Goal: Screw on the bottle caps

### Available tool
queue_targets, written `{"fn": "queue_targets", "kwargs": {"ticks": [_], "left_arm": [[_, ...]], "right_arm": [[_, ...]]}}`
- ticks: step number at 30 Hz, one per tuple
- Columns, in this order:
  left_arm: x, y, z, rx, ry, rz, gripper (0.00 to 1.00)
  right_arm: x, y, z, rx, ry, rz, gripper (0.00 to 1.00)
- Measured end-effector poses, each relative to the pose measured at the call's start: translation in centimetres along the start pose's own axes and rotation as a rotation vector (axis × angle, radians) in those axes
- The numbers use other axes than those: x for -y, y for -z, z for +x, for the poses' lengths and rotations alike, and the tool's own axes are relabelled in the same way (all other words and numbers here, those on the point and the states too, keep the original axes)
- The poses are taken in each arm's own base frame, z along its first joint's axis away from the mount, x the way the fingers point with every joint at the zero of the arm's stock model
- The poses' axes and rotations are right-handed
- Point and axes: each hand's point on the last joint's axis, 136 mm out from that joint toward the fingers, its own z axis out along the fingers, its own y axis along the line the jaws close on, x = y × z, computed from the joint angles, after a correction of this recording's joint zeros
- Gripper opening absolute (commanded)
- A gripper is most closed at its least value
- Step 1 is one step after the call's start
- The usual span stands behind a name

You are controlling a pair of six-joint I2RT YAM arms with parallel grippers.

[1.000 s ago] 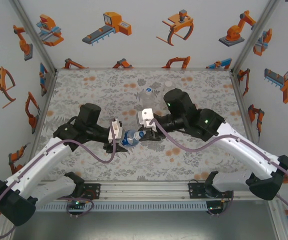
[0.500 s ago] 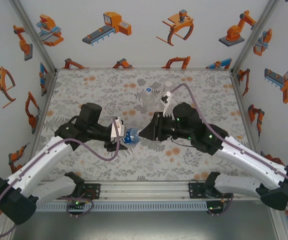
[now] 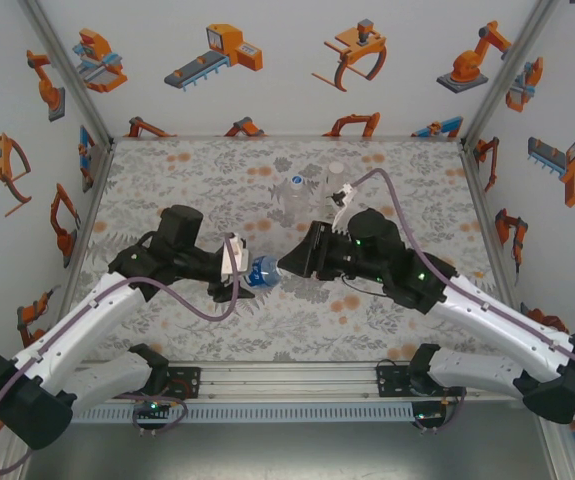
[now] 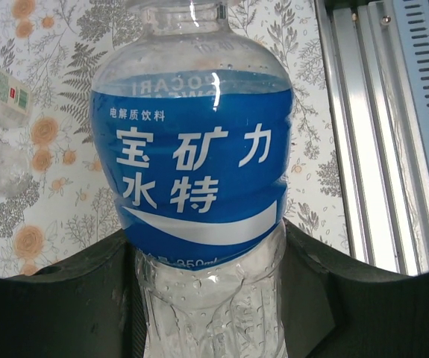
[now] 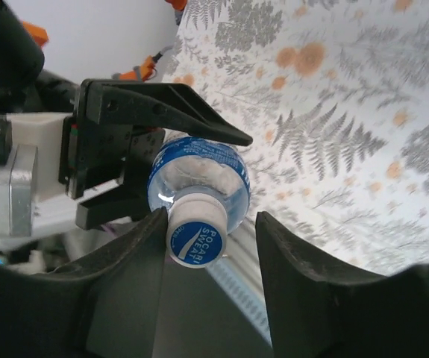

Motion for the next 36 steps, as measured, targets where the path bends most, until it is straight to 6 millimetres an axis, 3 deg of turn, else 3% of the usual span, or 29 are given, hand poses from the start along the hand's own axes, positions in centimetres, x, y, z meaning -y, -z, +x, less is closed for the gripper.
{"fn": "queue_targets", "kwargs": {"ticks": [6, 9, 12, 20, 36], "left_arm": [[0.4, 0.1, -0.5, 0.022, -0.009, 0.015, 0.0], [0.5, 0.2, -0.7, 0.033, -0.017, 0.022, 0.0], [0.7, 0.2, -0.9, 0.043, -0.028, 0.029, 0.0], [0.9, 0.3, -1.2, 0.058, -0.043, 0.039, 0.0], [1.1, 0.4, -1.3, 0.062, -0.042, 0.045, 0.0]], "right_arm": [[-5.1, 3.3, -1.2, 0.012, 0.628, -0.196, 0.52], [-7.3, 4.7, -0.4, -0.016, 0.908, -0.314, 0.52], [-8.0, 4.9, 0.9, -0.066, 1.098, -0.404, 0.52], [-6.3, 2.4, 3.9, -0.182, 1.245, -0.48, 0.48], [-6.5, 1.6, 4.2, -0.159, 1.262, -0.511, 0.41]]}}
